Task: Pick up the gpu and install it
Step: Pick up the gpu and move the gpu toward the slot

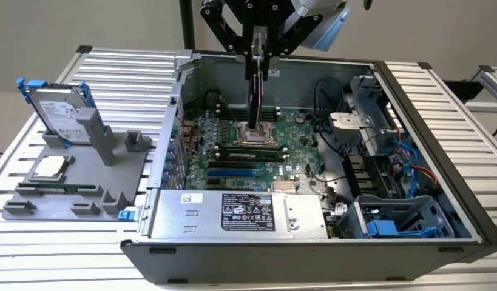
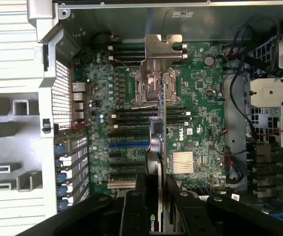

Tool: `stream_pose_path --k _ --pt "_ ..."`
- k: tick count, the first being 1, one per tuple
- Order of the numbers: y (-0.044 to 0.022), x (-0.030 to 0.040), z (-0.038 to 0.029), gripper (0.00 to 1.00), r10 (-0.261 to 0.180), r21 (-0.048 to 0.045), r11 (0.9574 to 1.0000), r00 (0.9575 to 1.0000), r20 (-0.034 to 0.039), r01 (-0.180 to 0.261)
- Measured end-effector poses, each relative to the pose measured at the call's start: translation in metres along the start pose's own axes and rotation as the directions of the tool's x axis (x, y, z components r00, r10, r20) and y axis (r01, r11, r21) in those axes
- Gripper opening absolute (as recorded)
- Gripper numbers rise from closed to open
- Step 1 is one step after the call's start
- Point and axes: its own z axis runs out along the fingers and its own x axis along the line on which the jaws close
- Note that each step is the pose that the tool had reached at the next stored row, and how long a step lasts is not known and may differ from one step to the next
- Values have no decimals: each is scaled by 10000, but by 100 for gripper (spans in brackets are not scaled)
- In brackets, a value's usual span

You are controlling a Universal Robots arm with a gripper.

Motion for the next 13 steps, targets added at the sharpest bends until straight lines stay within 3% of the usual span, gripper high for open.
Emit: stream_pose_path --k 13 --pt "-1 0 11 0 0 0 10000 10000 0 0"
